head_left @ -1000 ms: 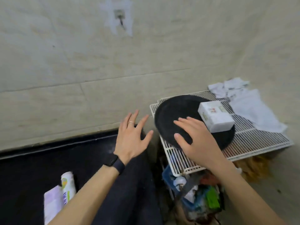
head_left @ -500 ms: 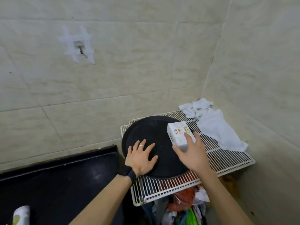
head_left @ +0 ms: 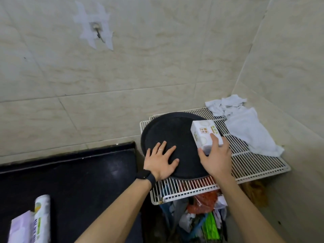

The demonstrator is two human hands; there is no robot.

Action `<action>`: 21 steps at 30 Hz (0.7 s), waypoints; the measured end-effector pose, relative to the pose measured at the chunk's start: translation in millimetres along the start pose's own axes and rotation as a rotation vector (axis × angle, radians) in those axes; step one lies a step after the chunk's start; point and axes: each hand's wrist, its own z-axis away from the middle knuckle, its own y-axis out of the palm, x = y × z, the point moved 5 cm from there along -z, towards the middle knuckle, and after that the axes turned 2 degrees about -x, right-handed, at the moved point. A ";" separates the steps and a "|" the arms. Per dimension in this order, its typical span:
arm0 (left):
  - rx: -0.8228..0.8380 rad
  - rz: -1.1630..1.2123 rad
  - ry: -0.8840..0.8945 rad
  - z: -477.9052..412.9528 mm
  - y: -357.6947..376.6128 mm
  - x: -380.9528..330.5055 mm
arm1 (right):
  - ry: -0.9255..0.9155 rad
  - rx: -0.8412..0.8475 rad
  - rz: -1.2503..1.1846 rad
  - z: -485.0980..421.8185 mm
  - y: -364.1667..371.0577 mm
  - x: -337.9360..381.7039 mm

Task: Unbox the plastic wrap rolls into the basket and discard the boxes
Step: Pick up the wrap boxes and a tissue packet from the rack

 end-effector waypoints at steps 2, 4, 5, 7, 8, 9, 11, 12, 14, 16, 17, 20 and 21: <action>0.021 0.082 0.028 1.7 -7.7 0.8 | 0.036 -0.020 -0.165 0.7 -4.1 1.0; -0.046 0.170 0.066 8.0 -20.6 8.9 | 0.051 -0.047 -0.374 7.7 -6.7 7.2; -0.099 0.180 0.079 14.1 -27.6 17.0 | 0.027 -0.064 -0.450 14.4 -7.9 14.3; -0.193 0.172 0.069 31.1 -39.0 43.1 | -0.055 -0.084 -0.556 32.6 -8.9 34.9; -0.223 0.176 0.043 40.9 -42.9 60.9 | -0.101 -0.084 -0.608 43.2 -8.6 48.1; -0.241 0.179 0.006 51.2 -45.6 81.1 | -0.148 -0.078 -0.658 54.5 -7.9 62.9; -0.262 0.173 -0.096 75.5 -47.7 127.8 | -0.235 -0.045 -0.725 79.0 -3.9 96.5; -0.271 0.169 -0.161 90.3 -47.1 153.1 | -0.274 -0.021 -0.743 92.1 0.0 113.2; -0.283 0.178 -0.300 124.6 -43.0 202.1 | -0.340 0.030 -0.762 120.5 12.9 143.7; -0.291 0.193 -0.431 163.6 -36.1 245.1 | -0.381 0.114 -0.754 151.1 35.4 168.6; -0.299 0.200 -0.490 184.0 -32.0 264.4 | -0.390 0.176 -0.741 167.4 50.0 179.4; -0.309 0.203 -0.642 244.4 -15.8 315.5 | -0.371 0.414 -0.695 220.3 100.4 204.0; -0.303 0.203 -0.683 263.6 -9.5 330.1 | -0.365 0.488 -0.665 237.7 118.5 210.5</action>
